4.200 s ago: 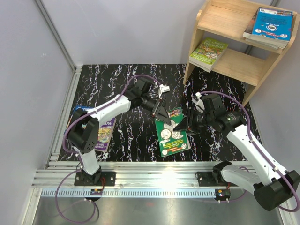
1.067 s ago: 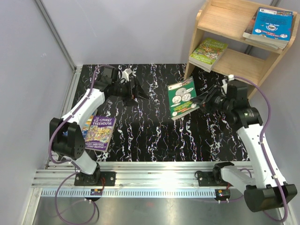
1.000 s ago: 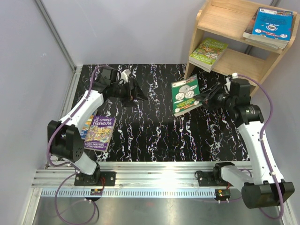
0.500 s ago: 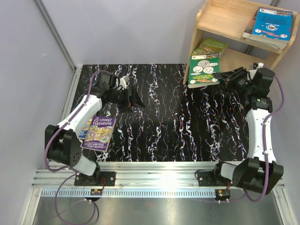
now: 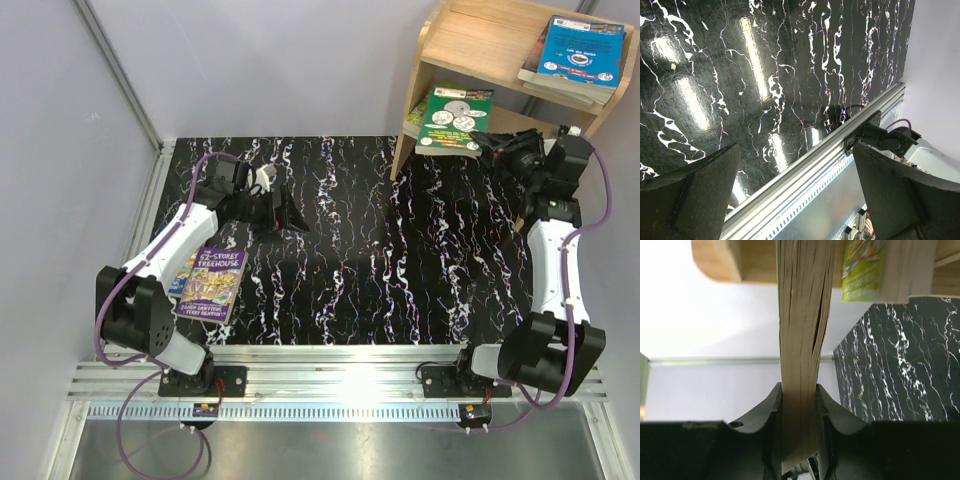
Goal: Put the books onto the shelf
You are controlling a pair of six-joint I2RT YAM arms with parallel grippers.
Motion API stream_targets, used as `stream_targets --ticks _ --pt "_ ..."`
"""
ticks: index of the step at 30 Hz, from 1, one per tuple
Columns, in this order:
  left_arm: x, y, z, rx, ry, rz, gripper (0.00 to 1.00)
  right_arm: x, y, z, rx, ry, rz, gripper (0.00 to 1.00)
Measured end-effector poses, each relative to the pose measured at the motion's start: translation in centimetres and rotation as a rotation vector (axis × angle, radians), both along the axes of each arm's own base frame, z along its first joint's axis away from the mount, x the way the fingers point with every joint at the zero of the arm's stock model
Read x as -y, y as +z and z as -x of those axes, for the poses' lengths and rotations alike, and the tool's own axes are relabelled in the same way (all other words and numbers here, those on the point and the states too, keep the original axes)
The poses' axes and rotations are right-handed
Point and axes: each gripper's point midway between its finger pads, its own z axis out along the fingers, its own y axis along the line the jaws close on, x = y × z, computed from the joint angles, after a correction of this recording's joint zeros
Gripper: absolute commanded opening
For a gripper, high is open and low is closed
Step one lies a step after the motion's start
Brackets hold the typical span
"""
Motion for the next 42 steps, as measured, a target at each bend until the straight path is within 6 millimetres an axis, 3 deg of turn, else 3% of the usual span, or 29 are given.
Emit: stream_targets --ticks 8,17,21,31,38,40,42 --pt "-0.1 -0.6 0.3 -0.012 -0.004 -0.006 0.99 2.6 -5.8 -2.0 -0.063 -0.184 -0.152 0.0" --pt "-0.3 -1.1 0.6 -0.018 -0.014 -0.015 0.99 5.0 -6.3 -5.7 -0.014 -0.299 -0.218 0.0" --pt "-0.3 -1.1 0.6 -0.014 -0.018 -0.016 0.99 4.6 -6.3 -7.2 -0.014 -0.308 -0.21 0.0" --pt "-0.4 -1.5 1.0 -0.017 -0.024 -0.02 0.99 0.8 -6.4 -10.8 -0.015 -0.247 -0.156 0.0" --pt "-0.7 -1.8 1.9 -0.024 -0.03 -0.021 0.99 1.0 -7.0 -12.6 -0.03 -0.279 -0.118 0.0" --pt "-0.7 -1.9 2.1 -0.027 -0.03 -0.021 0.99 1.2 -7.1 -13.2 -0.037 -0.286 -0.107 0.06" --pt "-0.8 -2.1 2.2 -0.031 -0.03 -0.021 0.99 1.2 -7.0 -13.9 -0.038 -0.284 -0.093 0.28"
